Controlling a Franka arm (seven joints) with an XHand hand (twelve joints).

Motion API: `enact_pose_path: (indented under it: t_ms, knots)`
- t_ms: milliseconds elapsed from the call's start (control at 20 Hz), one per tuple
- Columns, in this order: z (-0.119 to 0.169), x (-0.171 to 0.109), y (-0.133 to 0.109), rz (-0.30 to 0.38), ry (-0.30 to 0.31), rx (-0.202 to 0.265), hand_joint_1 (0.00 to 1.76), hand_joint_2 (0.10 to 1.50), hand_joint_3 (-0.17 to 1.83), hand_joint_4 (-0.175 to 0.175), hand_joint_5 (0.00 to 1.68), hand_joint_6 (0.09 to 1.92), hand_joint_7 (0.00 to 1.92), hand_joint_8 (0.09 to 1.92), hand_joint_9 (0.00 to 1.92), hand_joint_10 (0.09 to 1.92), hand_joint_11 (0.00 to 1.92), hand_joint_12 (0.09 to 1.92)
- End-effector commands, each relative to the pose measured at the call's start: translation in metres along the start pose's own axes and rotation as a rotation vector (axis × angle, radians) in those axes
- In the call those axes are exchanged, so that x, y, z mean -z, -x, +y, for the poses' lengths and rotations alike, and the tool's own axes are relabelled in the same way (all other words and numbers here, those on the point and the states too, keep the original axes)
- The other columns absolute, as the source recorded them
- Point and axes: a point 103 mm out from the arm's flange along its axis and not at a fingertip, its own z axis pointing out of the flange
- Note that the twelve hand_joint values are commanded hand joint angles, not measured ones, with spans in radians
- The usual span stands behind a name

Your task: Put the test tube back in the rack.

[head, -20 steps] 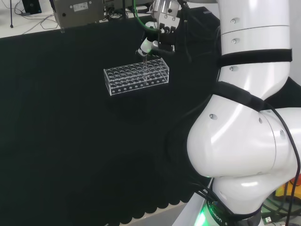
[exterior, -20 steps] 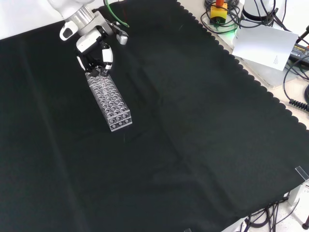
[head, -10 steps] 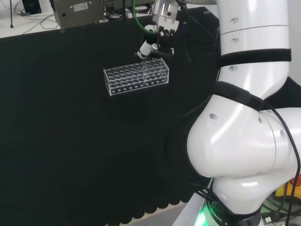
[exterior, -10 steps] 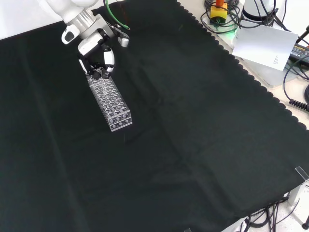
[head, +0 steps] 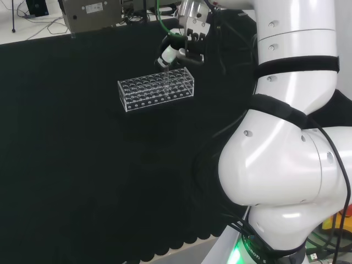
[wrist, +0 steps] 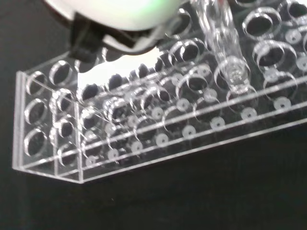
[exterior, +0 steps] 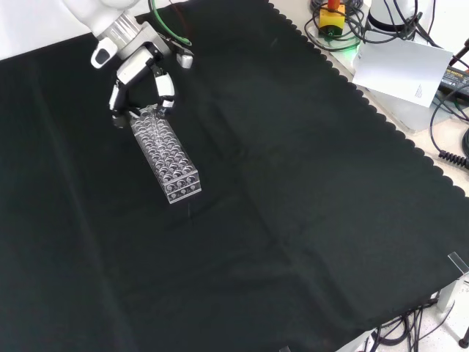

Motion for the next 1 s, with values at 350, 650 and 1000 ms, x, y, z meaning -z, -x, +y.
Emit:
enact_pose_path:
  t_ms: [350,650,1000]
  knots:
    - [-0.030,0.048,-0.034,0.010,0.107,0.179,0.92,0.57,0.49,0.041,0.26,0.45,0.17,0.95,0.49,0.97,0.42,1.49]
    - [-0.061,0.089,-0.063,-0.020,0.199,0.268,0.92,0.58,0.48,0.044,0.27,0.41,0.15,0.95,0.44,0.97,0.36,1.51]
    - [-0.101,0.126,-0.101,-0.058,0.285,0.363,0.92,0.58,0.46,0.047,0.28,0.37,0.14,0.95,0.43,0.97,0.34,1.52]
